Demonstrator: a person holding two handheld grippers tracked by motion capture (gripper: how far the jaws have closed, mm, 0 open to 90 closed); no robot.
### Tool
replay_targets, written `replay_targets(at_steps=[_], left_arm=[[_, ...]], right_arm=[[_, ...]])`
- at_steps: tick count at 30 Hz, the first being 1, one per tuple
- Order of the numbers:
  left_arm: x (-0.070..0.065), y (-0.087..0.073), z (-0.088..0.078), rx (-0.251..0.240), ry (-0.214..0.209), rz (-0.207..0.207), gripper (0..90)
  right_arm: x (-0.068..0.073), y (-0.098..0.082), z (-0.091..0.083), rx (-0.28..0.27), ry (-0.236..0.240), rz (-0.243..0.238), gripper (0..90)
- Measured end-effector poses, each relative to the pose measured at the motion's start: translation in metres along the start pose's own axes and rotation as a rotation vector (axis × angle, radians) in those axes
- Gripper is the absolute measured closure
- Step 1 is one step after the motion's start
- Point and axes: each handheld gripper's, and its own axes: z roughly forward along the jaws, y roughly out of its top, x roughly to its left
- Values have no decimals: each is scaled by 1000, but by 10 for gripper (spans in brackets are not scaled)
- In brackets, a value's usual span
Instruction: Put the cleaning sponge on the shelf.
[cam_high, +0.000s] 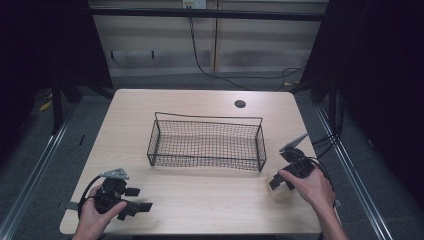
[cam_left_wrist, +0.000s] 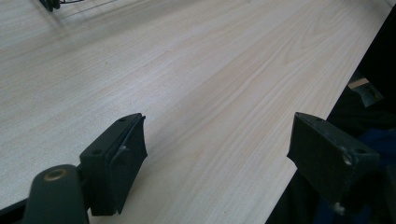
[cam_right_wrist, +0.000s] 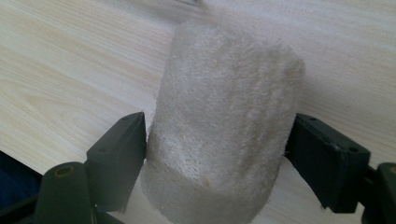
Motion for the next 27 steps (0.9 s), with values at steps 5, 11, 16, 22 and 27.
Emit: replay_targets(at_steps=[5, 11, 16, 22, 27], left_arm=[[0, 0, 0, 2, 0, 5, 187], [0, 0, 0, 3, 0, 0, 186], [0, 0, 0, 3, -1, 1, 187], [0, 0, 0, 5, 0, 1, 187], [0, 0, 0, 5, -1, 1, 187]], right_arm=[[1, 1, 2, -3, -14, -2, 226], [2, 1, 3, 17, -17, -7, 236], [3, 2, 4, 20, -26, -7, 247], [3, 1, 4, 27, -23, 1, 252], [2, 0, 1, 26, -4, 6, 254]])
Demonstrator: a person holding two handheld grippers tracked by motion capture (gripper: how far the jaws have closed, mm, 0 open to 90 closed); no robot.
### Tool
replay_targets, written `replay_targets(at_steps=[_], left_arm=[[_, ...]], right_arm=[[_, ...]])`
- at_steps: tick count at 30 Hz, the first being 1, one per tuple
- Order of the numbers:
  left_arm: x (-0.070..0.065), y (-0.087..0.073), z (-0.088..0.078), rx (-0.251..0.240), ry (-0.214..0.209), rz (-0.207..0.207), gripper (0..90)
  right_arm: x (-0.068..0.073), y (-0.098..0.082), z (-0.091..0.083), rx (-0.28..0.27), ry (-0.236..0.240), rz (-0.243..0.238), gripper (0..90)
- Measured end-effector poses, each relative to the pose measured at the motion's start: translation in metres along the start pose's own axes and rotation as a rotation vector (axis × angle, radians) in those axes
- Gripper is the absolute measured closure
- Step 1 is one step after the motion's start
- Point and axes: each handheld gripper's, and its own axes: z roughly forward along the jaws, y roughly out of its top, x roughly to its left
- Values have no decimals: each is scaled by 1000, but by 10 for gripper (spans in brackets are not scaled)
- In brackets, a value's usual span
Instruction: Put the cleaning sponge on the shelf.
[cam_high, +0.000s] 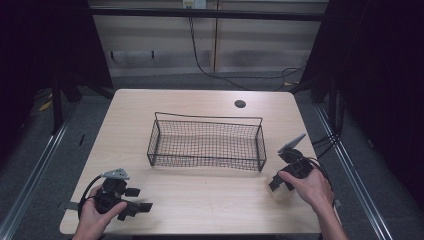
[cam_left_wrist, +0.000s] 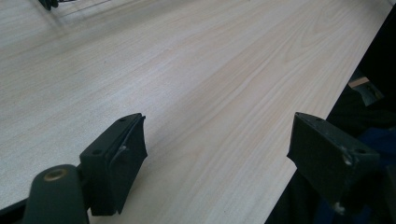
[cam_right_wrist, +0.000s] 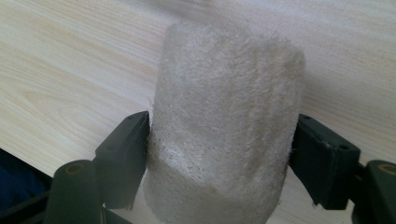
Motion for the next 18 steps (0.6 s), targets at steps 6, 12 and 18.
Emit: replay_targets(at_steps=[6, 12, 18], left_arm=[[0, 0, 0, 0, 1, 0, 186], [0, 0, 0, -1, 2, 0, 186], [0, 0, 0, -5, 3, -1, 186]], right_arm=[[-2, -2, -3, -5, 17, -5, 254], [-4, -5, -7, -15, 34, -10, 255], [-3, -6, -11, -10, 31, -30, 256]])
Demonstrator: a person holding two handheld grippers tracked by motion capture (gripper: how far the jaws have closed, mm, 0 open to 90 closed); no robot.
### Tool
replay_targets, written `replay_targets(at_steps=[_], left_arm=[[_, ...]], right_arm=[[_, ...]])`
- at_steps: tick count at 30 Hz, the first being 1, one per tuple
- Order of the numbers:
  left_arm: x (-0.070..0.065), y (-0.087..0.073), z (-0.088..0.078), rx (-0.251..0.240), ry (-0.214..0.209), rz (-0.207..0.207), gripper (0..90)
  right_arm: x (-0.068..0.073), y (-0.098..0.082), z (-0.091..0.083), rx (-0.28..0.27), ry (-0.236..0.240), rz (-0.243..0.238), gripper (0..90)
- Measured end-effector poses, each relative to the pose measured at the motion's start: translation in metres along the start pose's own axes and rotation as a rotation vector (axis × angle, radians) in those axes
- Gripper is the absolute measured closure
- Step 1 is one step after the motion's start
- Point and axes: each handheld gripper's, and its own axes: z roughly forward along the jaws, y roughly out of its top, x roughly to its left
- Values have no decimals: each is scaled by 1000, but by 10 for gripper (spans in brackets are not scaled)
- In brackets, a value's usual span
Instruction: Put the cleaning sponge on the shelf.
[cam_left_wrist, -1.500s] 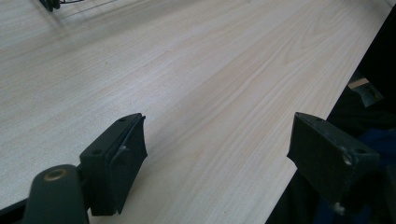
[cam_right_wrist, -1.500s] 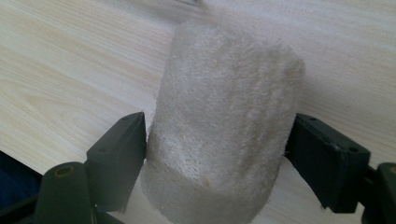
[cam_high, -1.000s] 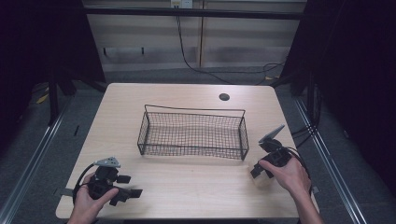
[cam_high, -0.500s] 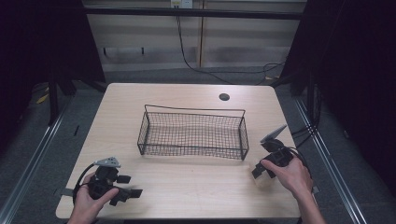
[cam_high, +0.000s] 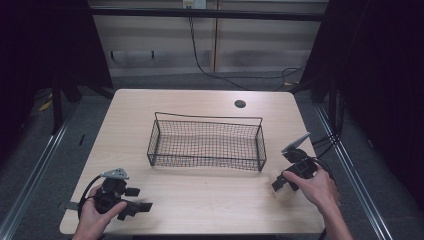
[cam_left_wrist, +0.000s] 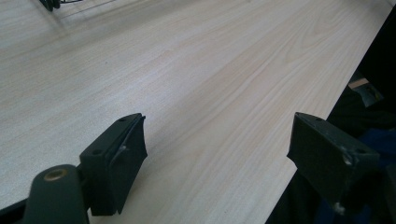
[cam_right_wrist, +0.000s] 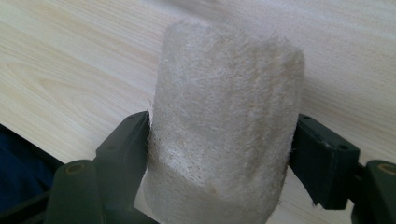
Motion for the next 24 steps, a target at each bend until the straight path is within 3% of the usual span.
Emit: replay_targets(at_steps=[11, 16, 24], left_arm=[[0, 0, 0, 5, 0, 1, 187], [0, 0, 1, 8, 3, 2, 186], [0, 0, 0, 5, 0, -1, 187]], right_arm=[[4, -1, -9, -22, 16, -45, 256], [3, -1, -12, -17, 23, -27, 256], [6, 0, -18, -18, 40, -48, 257]])
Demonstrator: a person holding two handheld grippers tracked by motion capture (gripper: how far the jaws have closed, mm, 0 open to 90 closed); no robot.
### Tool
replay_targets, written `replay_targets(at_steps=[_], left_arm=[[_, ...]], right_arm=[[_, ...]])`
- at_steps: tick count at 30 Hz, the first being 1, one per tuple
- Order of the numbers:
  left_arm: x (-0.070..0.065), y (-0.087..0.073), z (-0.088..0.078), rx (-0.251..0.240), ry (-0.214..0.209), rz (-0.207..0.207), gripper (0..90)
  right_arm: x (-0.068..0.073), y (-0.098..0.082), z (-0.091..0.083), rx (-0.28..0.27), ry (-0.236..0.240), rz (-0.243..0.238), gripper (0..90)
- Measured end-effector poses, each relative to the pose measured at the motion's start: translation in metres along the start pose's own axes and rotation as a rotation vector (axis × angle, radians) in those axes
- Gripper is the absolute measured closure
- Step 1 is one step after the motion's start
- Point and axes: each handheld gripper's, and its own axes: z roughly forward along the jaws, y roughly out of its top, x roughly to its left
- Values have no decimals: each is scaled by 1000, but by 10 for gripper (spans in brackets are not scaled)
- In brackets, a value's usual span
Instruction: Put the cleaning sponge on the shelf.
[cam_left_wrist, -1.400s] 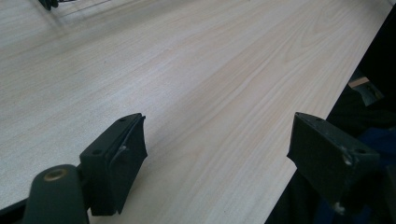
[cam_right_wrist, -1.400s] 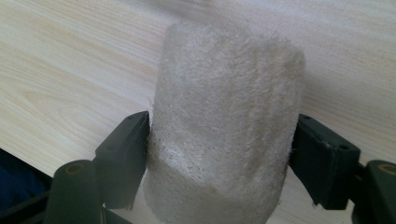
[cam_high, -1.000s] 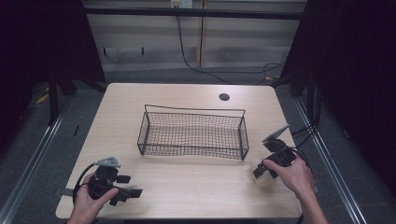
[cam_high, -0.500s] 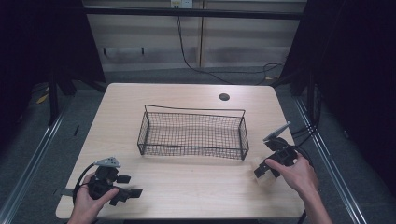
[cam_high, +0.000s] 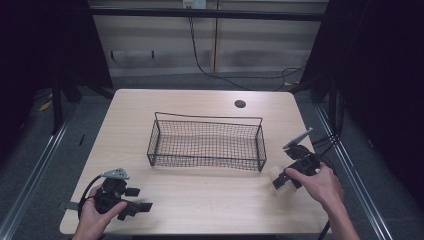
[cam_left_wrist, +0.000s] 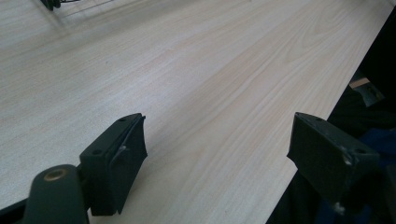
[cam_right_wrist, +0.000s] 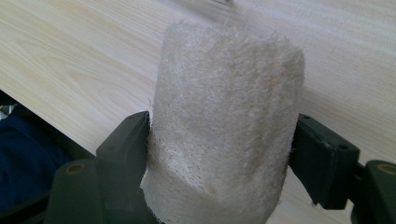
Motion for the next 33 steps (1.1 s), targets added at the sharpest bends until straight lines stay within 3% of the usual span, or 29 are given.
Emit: replay_targets(at_steps=[33], left_arm=[[0, 0, 0, 0, -1, 0, 187]], right_arm=[[16, 5, -26, -3, 37, -76, 258]])
